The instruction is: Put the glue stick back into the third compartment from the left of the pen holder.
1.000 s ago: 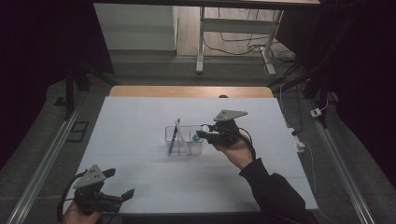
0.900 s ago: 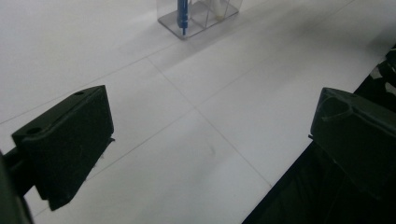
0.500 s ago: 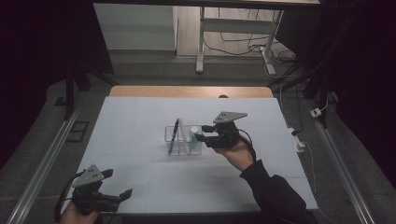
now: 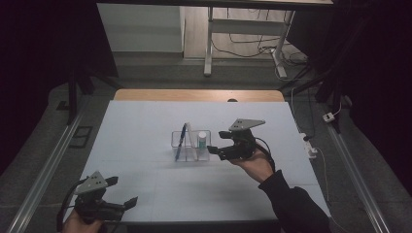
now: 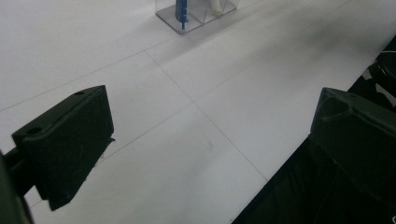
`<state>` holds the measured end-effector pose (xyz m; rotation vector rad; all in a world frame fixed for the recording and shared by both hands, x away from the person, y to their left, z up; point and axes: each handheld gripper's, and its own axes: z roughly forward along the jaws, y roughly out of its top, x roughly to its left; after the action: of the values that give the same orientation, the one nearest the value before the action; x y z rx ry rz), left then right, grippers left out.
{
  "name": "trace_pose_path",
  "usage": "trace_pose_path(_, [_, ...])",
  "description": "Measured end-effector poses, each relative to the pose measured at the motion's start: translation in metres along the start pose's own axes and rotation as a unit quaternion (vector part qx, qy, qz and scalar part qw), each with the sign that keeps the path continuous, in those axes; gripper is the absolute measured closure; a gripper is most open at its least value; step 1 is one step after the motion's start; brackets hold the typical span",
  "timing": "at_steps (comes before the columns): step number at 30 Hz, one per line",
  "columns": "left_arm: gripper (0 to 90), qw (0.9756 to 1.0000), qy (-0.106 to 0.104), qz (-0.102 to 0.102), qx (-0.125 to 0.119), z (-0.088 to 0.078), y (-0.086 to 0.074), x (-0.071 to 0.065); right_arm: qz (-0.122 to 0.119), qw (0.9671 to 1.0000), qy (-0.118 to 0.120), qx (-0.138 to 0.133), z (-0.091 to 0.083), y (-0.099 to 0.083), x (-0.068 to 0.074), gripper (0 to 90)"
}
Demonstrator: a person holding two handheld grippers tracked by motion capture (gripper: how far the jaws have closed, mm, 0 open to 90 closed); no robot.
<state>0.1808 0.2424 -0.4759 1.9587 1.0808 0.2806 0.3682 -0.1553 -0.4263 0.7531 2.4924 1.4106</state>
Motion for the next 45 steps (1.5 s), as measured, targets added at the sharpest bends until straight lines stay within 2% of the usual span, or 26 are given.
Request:
trace_pose_path(9, [0.0, 1.0, -0.001, -0.002, 0.002, 0.0, 0.0, 0.0, 0.005, 0.9996, -0.003, 0.026, -0.008, -0.01, 0.002, 15.0])
trace_pose_path(15, [0.0, 1.0, -0.003, 0.005, 0.007, 0.001, 0.0, -0.001, 0.016, 0.9987, -0.003, 0.047, -0.011, -0.019, 0.003, 8.3])
trace_pose_path(29, [0.0, 1.0, -0.006, 0.001, 0.006, 0.001, 0.0, 0.0, 0.005, 0.9965, -0.011, 0.083, -0.026, -0.048, 0.007, 0.7])
trace_pose_path(37, [0.0, 1.0, -0.006, 0.001, 0.007, 0.001, 0.0, 0.0, 0.013, 0.9966, -0.016, 0.08, -0.046, -0.059, 0.008, 0.0])
trace_pose_path(45, [0.0, 0.9999, -0.007, 0.003, 0.009, 0.001, 0.0, 0.0, 0.015, 0.9959, -0.031, 0.084, -0.065, -0.072, 0.01, 0.0])
